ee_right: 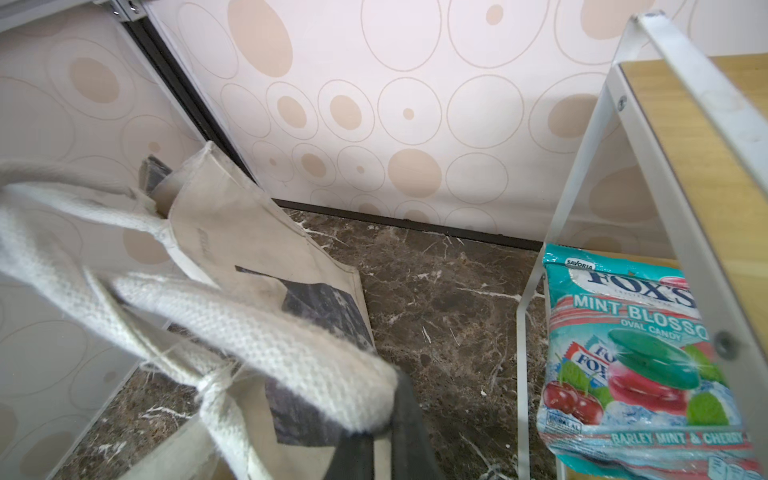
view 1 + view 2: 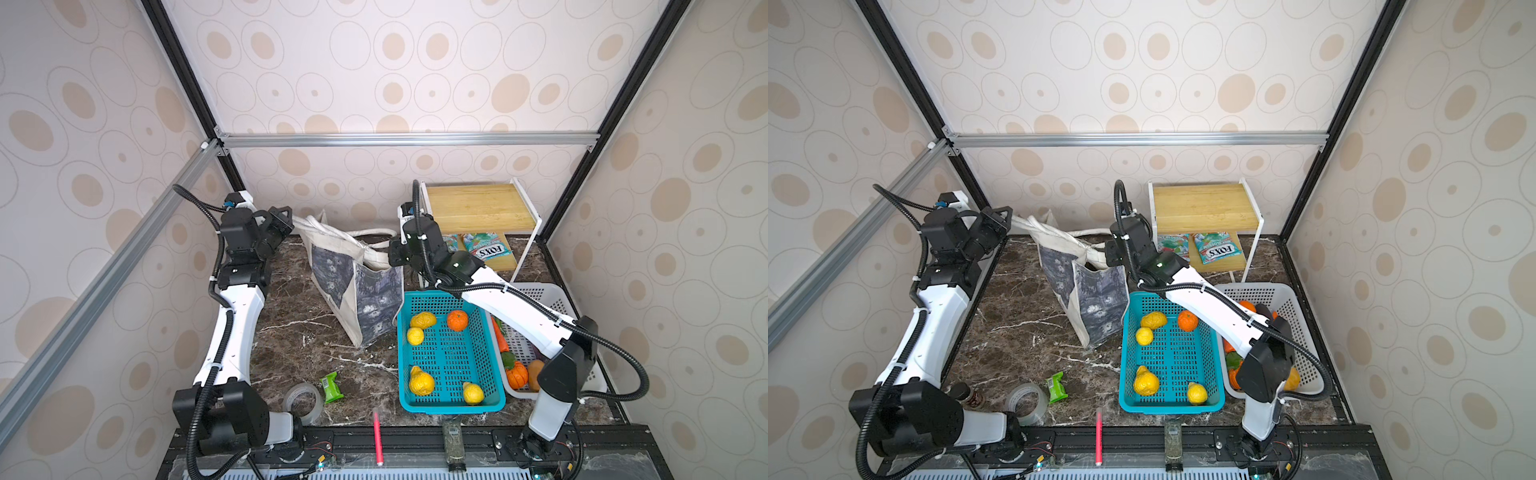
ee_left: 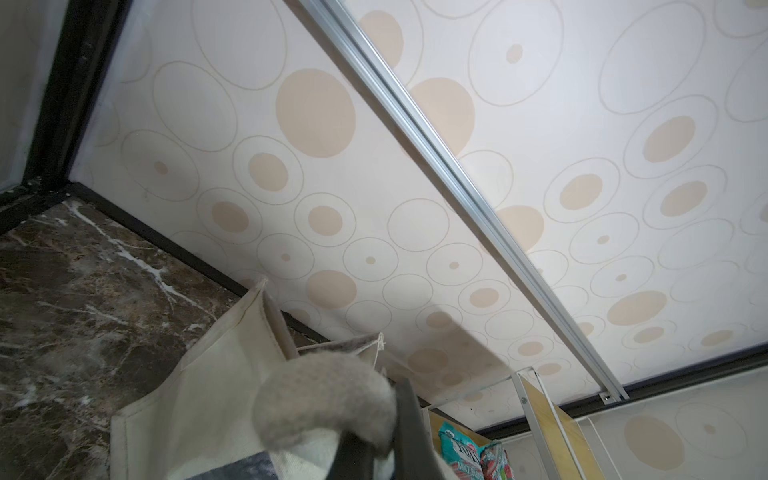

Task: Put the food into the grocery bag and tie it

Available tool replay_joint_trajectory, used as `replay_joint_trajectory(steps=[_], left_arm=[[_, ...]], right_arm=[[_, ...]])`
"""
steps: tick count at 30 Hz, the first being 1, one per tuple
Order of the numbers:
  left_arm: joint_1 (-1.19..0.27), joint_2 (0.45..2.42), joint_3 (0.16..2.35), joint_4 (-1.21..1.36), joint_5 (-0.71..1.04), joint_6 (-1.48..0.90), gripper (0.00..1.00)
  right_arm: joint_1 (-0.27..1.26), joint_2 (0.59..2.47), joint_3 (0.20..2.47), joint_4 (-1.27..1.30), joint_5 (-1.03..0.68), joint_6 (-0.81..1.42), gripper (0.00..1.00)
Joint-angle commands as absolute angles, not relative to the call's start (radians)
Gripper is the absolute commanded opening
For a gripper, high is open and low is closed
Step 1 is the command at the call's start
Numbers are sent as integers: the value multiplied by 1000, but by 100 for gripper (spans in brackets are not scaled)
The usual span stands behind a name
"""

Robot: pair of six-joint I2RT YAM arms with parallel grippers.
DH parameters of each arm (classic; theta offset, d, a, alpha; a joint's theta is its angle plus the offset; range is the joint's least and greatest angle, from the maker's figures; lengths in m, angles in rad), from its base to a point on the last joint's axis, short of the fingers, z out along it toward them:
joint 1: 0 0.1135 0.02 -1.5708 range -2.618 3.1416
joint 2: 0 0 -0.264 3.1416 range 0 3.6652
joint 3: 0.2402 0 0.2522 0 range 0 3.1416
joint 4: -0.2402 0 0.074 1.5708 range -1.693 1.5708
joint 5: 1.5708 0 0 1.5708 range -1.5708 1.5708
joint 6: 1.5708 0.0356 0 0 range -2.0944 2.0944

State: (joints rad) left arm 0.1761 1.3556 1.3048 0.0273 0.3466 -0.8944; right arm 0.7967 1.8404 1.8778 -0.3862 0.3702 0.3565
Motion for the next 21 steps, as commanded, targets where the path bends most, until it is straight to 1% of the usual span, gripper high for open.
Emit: replay_joint_trajectory(steps=[1,5,7,10,13,16,21], left_arm=[[274,1275,1275,216,119,-916,0],[296,1233,1150,275,95,-956,0],[296,1220,1064,386,97,-998,0],[297,1205,1025,367,60,-973,0],[319,1188,994,374,29,-970,0],[348,1180,979,383,34,-980,0],[370,1160,960,368,31,-945,0]], right_arm=[[731,1795,1867,-544,662,407,0],[727,1698,1659,-383,599,478,0],[727,1668,1594,-345,598,512,0],[725,1619,1493,-273,572,540,0],[720,1588,1449,-253,546,542,0],[697,1553,1441,-305,489,564,0],[692,1513,1422,-266,419,505,0]])
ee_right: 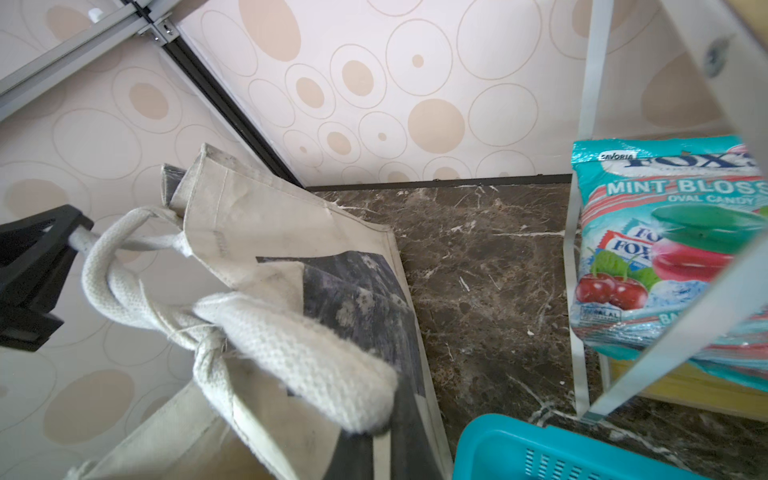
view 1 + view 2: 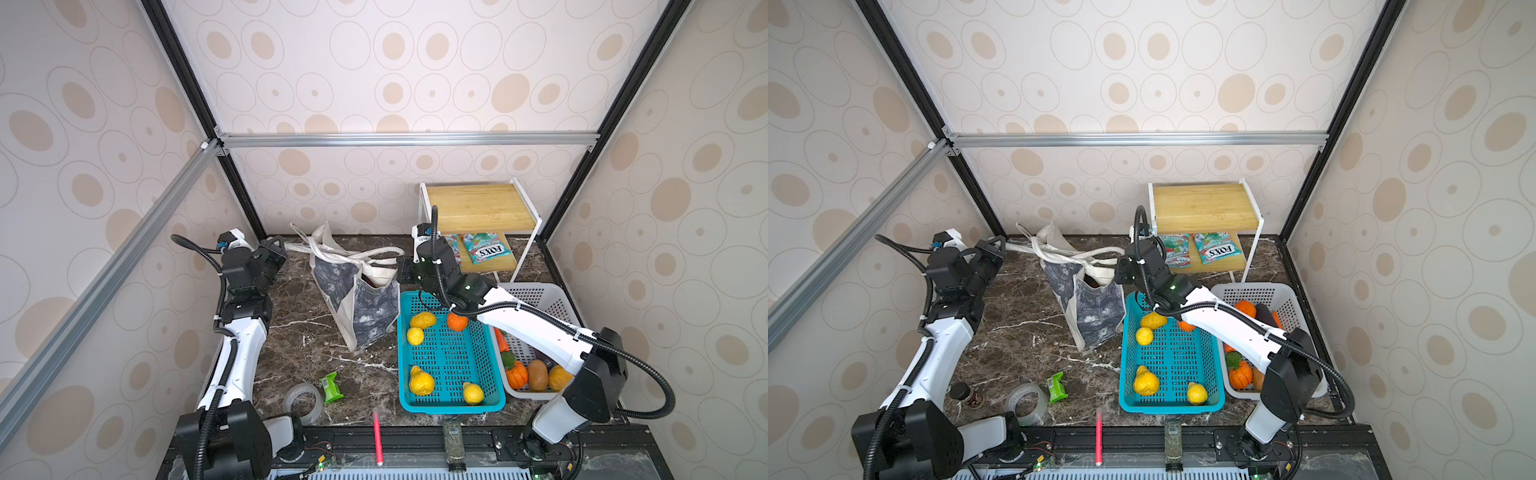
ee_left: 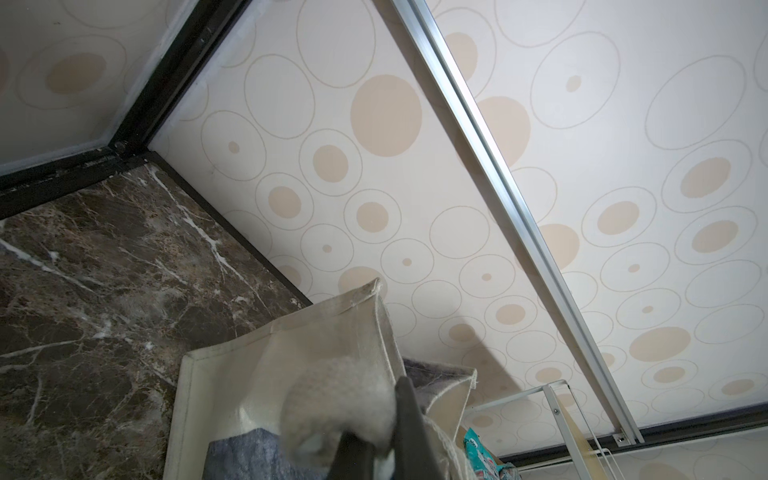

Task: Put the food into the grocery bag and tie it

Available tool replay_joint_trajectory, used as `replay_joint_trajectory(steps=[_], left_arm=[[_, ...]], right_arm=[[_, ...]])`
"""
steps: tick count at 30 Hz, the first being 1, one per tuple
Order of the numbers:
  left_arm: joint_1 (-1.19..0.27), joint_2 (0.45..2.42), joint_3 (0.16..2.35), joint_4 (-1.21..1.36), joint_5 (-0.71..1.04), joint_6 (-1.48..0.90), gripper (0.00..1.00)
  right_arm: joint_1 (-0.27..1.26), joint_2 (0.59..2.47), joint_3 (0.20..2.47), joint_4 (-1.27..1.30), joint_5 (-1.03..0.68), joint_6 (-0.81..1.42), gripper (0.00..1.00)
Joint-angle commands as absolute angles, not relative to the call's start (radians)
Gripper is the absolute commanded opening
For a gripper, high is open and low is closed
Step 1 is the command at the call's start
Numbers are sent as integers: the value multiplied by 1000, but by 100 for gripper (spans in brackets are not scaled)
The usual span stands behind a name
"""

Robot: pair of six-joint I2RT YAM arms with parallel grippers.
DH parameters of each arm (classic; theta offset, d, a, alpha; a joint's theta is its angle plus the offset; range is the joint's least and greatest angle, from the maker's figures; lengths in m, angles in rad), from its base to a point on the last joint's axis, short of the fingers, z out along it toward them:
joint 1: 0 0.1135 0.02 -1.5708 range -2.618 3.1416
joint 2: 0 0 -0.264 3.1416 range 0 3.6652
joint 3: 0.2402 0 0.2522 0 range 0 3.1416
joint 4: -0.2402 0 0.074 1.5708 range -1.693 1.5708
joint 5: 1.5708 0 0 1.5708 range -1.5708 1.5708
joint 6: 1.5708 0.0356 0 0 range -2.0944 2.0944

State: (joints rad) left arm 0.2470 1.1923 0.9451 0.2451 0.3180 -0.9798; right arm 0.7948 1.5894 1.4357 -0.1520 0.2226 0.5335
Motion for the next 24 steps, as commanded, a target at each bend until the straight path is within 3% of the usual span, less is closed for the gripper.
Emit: replay_joint_trajectory(steps=[1,10,18,24], left_arm=[[376,1151,954,364,26,-943,0],[382,1115,880,403,189,-1003,0],[380,1107,858,363,325,-999,3],[378,1089,839,378,408,-992,26]], right_arm=[[691,1523,1435,-273,415,492,0],[696,1701,1644,-446,359,417,0],[718,1666,1623,-417,266,342,0],[737,1587,1594,-448,209,288,38]])
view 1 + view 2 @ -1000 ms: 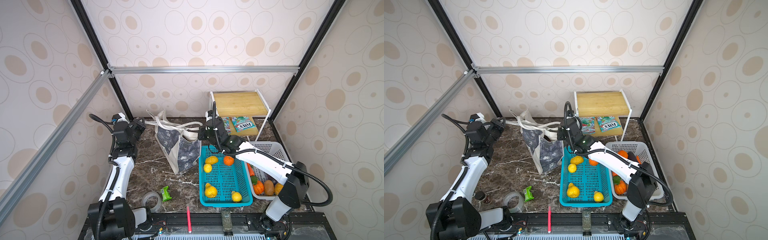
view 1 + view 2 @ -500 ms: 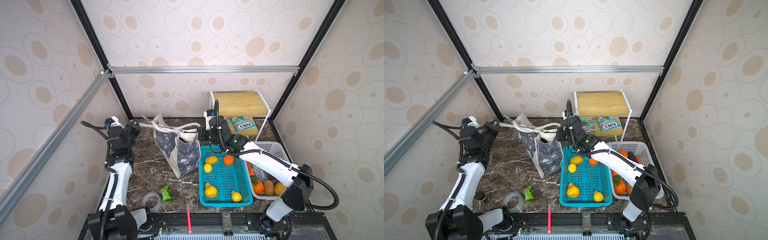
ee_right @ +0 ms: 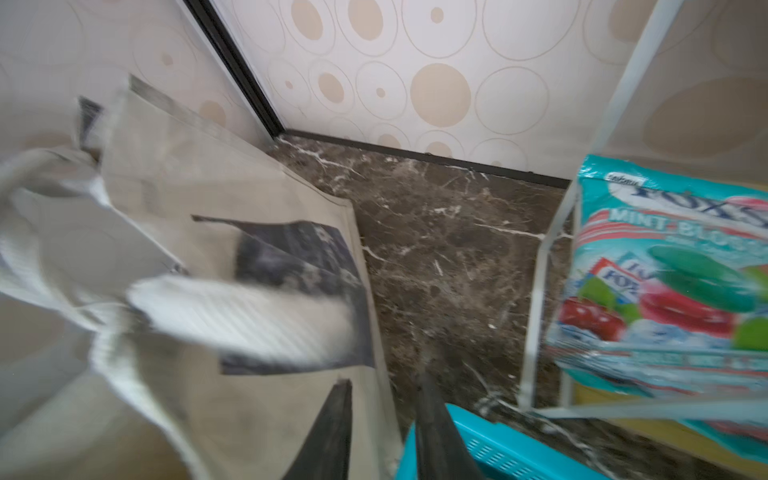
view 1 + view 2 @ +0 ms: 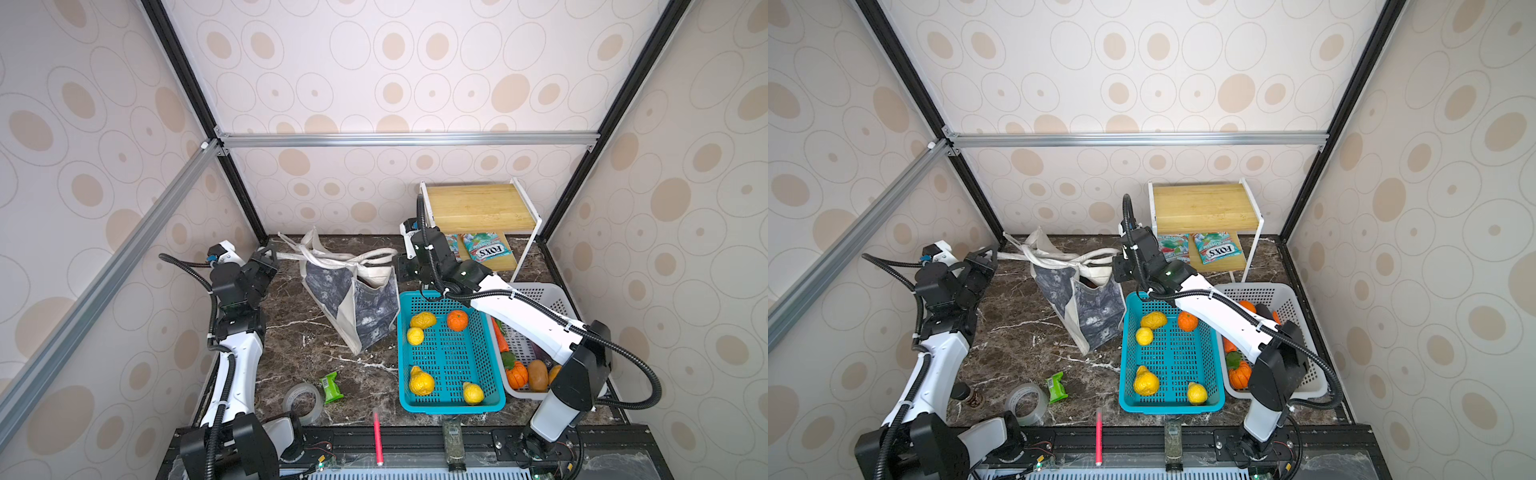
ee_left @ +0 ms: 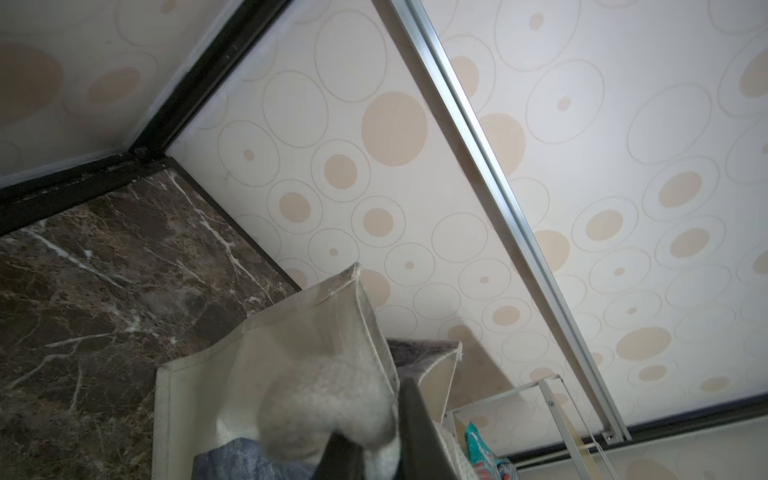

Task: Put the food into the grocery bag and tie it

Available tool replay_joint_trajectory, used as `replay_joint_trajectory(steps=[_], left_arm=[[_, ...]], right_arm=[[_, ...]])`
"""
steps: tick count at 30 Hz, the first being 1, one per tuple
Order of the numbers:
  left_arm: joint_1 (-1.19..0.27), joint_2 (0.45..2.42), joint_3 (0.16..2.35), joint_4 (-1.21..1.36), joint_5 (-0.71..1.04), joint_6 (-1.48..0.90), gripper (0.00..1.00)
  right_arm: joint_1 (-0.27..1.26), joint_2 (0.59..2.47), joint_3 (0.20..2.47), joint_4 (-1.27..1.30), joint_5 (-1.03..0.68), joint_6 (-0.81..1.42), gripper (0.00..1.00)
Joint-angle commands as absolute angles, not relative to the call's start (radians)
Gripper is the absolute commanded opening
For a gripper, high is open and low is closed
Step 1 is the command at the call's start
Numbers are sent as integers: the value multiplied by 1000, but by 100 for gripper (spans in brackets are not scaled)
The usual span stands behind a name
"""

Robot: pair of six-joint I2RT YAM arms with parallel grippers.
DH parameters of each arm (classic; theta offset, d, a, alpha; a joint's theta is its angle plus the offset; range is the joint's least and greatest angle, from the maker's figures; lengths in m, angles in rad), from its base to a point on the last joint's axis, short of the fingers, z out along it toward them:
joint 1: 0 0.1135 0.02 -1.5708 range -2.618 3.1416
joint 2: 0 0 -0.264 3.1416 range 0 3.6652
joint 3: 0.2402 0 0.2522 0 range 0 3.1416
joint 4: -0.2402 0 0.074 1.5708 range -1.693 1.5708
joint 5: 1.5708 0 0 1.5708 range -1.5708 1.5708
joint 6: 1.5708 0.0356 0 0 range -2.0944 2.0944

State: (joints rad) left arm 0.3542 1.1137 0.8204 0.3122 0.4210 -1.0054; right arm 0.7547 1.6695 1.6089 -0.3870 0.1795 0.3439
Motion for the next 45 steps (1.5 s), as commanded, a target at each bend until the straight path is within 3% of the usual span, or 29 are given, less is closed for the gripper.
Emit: replay_joint_trajectory(steps=[1,7,8,20,24,30,34,45], left_arm=[[379,1092,853,358,420,-967,33],[379,1098,872,304,465,-930,76],[379,1095,870,293,464,-921,98],[364,947,882,-42,452,-670,99],[247,847,778,-69,459,-672,93],[-54,720,607,-31,319,-663,91],[-200,667,529,41,254,-650,90],[-483,778,461,92,49,-550,90]], right_arm=[[737,1565,1575,-443,195,287,42],[740,1458,1475,-437,163,320,46],[741,1446,1461,-438,147,337,46],[863,1355,1236,-405,175,448,47],[864,1319,1189,-388,222,454,48],[864,1329,1184,-352,167,441,59],[864,1363,1196,-354,162,463,57],[865,1368,1184,-392,229,504,55]])
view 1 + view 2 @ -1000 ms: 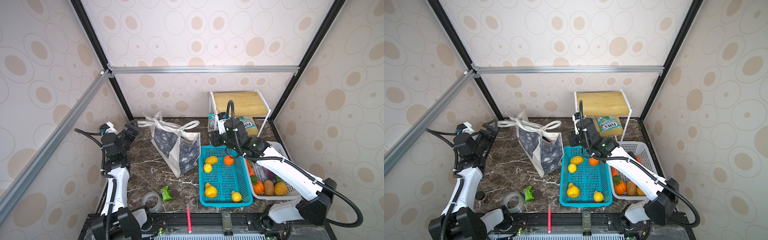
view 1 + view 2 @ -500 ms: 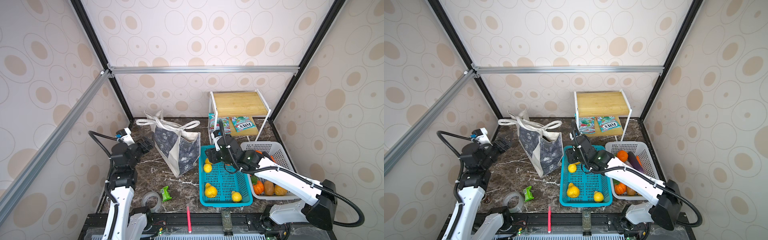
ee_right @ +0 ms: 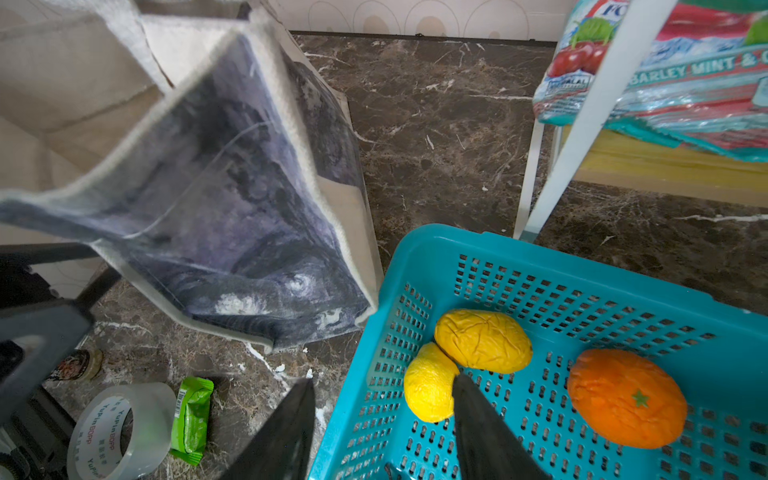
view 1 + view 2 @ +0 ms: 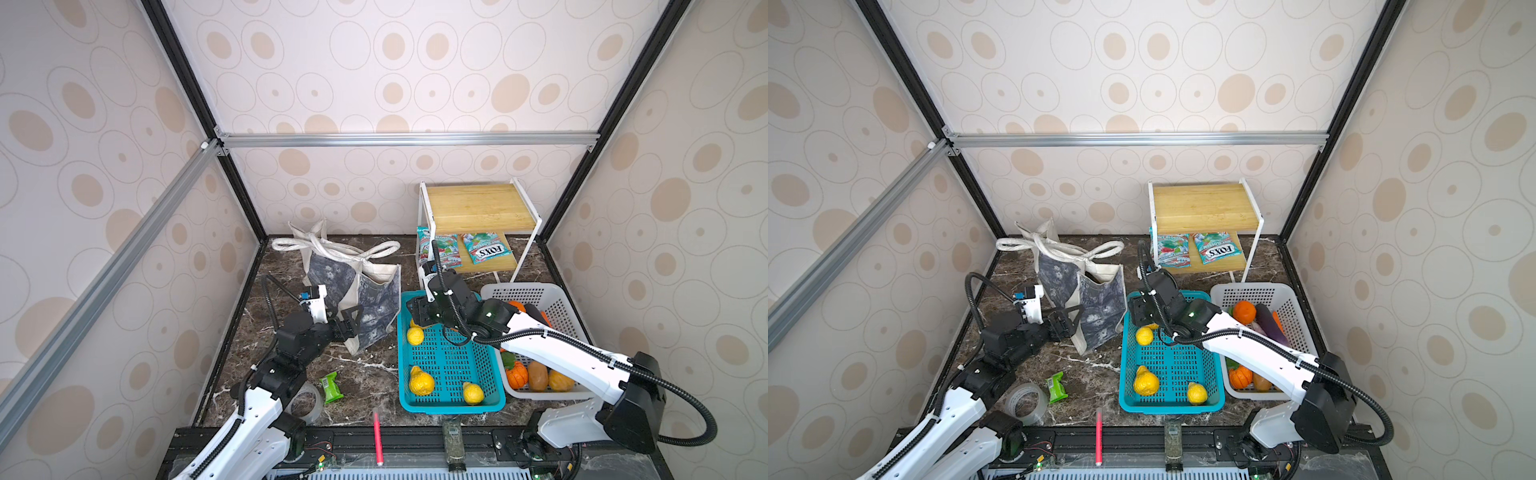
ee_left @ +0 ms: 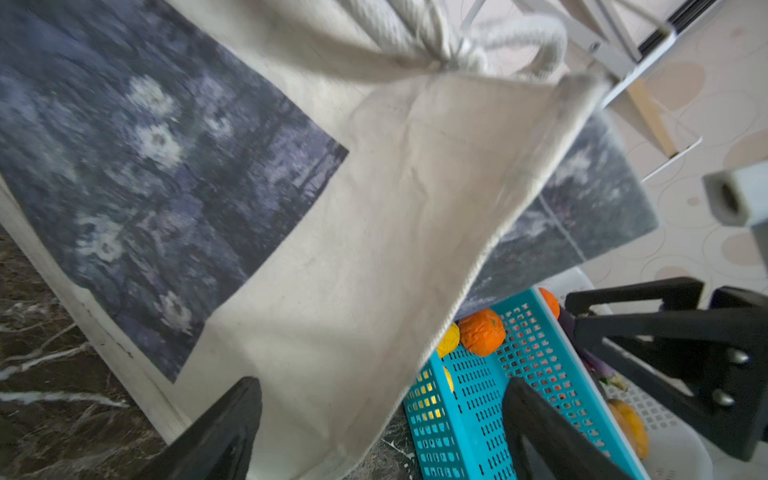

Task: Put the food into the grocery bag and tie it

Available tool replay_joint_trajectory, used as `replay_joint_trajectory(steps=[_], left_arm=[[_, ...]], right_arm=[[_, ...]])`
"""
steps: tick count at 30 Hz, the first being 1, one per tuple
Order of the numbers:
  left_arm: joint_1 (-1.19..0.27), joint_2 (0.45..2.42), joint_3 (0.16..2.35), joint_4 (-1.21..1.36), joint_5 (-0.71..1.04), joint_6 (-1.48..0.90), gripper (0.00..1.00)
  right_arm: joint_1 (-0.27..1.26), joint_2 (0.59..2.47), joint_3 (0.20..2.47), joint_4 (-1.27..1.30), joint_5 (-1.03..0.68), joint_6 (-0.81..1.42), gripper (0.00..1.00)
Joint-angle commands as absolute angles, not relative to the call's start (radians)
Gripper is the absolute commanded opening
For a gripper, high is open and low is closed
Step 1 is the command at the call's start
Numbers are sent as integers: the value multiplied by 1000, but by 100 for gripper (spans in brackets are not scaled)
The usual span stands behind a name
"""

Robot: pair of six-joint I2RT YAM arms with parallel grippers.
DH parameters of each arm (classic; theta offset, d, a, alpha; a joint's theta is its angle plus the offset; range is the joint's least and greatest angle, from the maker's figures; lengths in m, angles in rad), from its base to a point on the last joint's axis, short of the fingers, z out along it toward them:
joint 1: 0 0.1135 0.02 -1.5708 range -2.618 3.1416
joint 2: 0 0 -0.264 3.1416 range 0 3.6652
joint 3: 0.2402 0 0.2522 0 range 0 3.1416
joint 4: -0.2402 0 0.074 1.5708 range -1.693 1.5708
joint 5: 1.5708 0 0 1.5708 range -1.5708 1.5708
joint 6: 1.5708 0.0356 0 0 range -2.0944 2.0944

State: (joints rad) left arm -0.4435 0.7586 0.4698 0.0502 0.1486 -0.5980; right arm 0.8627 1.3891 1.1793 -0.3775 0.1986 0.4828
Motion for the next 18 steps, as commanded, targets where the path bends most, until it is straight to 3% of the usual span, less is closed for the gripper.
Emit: replay_joint_trajectory(steps=[1,10,18], left_arm=[[-491,790,454,102,33,-558,90],[-507,990,436,264,-87,-617,90],[-506,1159,496,454,-88,-645,91]], right_arm=[[864,1362,1175,-389,230,509,55],[864,1304,1134,-432,281,505,55],[862,1237,1101,-472,329,487,55]])
